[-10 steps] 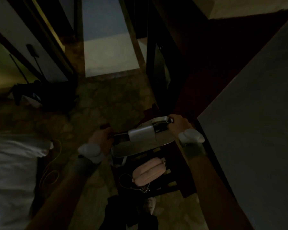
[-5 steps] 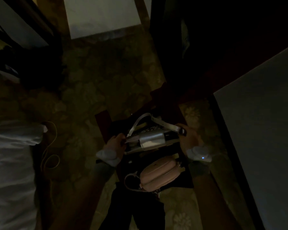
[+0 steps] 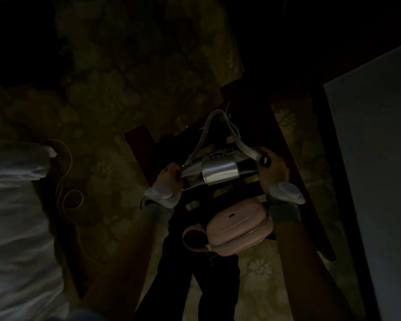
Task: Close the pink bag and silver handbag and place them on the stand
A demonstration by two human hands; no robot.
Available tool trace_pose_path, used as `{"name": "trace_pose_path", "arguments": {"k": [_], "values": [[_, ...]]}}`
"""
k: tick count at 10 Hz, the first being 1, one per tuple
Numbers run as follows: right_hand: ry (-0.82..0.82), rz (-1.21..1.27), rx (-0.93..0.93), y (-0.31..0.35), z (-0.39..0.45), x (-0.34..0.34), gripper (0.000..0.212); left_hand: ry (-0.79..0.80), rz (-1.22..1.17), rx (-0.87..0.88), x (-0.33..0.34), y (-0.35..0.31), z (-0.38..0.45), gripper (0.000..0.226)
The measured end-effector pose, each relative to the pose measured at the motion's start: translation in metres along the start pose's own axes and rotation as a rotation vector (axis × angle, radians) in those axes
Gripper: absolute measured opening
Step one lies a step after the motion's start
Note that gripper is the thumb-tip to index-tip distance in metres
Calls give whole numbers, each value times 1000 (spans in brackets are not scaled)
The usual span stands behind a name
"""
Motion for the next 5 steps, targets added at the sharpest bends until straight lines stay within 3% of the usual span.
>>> {"name": "trace_pose_path", "arguments": {"k": [2,3,5], "values": [[220,104,204,-7,-11,-8,64,61,53,-7,-10,5,-14,49],[251,116,238,-7,-21,-13,66,106,8,-24,-19,5,-16,51],[198,159,206,-6,-62,-32,70,-80,11,101,-41,-19,-62,46]]}}
Point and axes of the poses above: each hand's wrist, its own z-axis towards the middle knuckle, its own x-axis out of the palm, y = z × x, the point moved 3 cm from there along z, towards the middle knuckle, and after that the axes turned 3 degrees about y, right-handed, at the moved point
